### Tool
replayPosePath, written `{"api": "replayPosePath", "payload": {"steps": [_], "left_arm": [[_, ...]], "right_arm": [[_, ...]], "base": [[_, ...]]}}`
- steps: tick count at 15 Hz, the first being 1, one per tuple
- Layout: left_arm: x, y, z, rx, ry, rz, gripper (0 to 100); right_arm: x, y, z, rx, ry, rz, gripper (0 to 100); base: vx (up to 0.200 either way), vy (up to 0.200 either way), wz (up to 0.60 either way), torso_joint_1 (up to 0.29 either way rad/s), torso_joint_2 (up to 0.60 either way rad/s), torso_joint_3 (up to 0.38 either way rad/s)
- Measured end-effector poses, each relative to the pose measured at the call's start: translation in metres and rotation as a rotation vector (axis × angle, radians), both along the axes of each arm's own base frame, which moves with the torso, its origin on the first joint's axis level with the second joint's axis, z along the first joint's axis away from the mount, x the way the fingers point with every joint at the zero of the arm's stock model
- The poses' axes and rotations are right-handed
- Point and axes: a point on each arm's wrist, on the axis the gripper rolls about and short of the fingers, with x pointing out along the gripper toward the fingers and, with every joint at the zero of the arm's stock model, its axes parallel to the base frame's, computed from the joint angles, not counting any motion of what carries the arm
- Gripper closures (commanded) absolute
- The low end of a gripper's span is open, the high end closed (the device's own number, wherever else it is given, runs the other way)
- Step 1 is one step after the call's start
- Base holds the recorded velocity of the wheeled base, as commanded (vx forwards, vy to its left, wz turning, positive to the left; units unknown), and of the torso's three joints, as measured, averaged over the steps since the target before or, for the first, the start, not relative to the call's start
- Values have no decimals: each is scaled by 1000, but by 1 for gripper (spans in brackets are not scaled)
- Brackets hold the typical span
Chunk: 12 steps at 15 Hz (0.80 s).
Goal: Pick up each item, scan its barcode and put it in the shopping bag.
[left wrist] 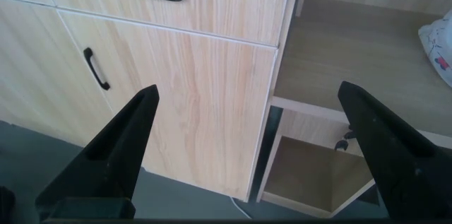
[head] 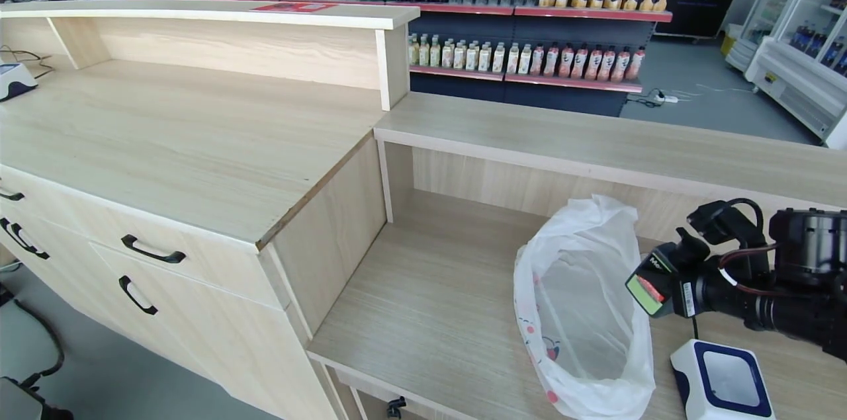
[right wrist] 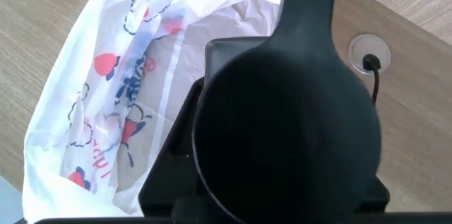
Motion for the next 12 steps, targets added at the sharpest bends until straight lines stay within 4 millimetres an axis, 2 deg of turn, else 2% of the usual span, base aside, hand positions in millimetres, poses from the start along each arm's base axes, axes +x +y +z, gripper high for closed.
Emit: {"api": "replayPosePath", "payload": {"steps": [3, 5, 12], "left_arm": [[0, 0, 0, 0, 0, 0, 0], [0, 0, 0, 0, 0, 0, 0], [0, 0, 0, 0, 0, 0, 0]], "right_arm": [[18, -5, -12, 15, -27, 10, 100], [28, -5, -18, 47, -56, 77, 100], [45, -3, -37, 95, -54, 185, 100]], "base": [[0, 0, 0, 0, 0, 0], [0, 0, 0, 0, 0, 0], [0, 0, 0, 0, 0, 0]]}}
